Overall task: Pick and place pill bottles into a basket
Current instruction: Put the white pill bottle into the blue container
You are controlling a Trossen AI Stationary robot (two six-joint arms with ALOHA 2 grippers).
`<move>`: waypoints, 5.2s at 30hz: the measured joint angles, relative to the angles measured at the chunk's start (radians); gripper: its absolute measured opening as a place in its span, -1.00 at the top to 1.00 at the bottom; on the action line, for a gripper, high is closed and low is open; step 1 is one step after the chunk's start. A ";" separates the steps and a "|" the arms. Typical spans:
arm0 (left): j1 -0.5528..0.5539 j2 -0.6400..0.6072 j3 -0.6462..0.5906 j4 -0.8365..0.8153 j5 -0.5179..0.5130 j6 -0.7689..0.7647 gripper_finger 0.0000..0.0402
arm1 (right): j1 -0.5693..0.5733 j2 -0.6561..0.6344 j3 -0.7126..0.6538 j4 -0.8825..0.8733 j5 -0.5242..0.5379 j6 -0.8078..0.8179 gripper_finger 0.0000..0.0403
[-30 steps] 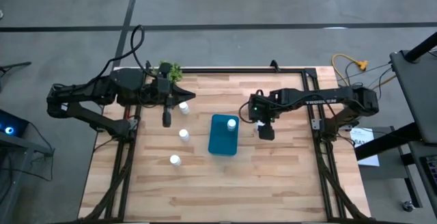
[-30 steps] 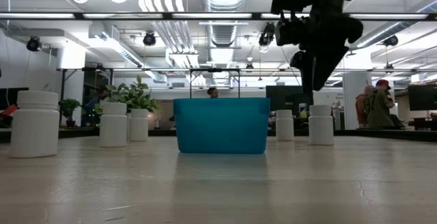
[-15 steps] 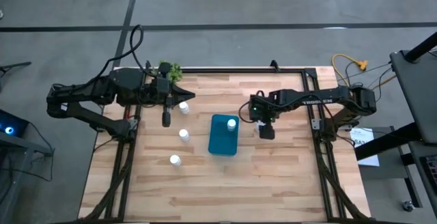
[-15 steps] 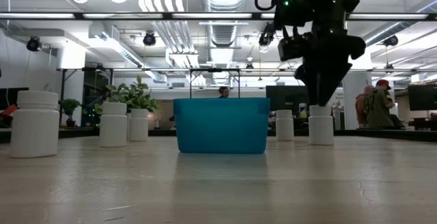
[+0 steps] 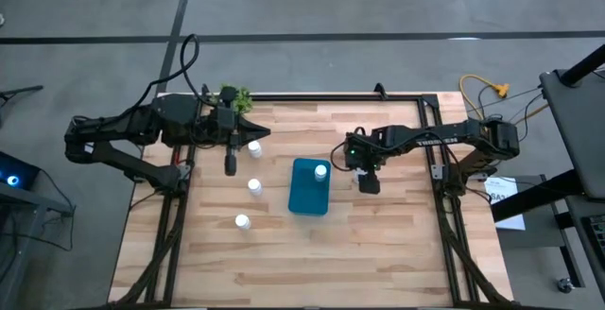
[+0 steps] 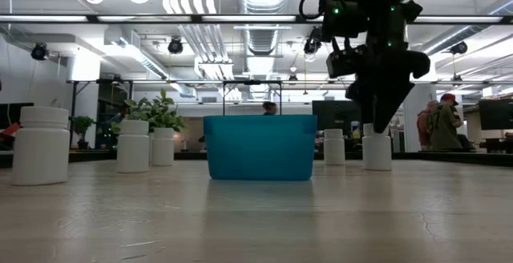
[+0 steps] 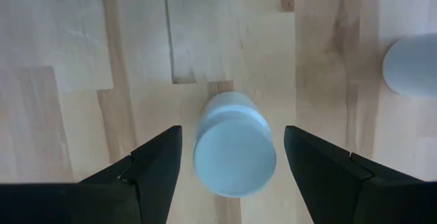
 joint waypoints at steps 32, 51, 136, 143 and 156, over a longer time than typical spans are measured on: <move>0.000 0.001 0.000 0.000 0.000 0.006 1.00 | -0.002 0.040 0.093 -0.081 -0.034 0.009 0.27; 0.000 0.001 0.000 0.000 0.000 0.007 1.00 | -0.002 0.040 0.439 -0.101 0.003 0.014 0.27; 0.000 -0.001 0.000 -0.002 -0.048 0.007 1.00 | 0.206 0.321 0.385 0.214 0.079 0.081 0.27; 0.000 -0.001 0.000 -0.002 -0.048 0.007 1.00 | 0.204 0.320 0.351 0.210 0.098 0.092 0.27; 0.000 -0.002 0.000 -0.002 -0.048 0.007 1.00 | 0.193 0.320 0.342 0.248 0.109 0.079 0.24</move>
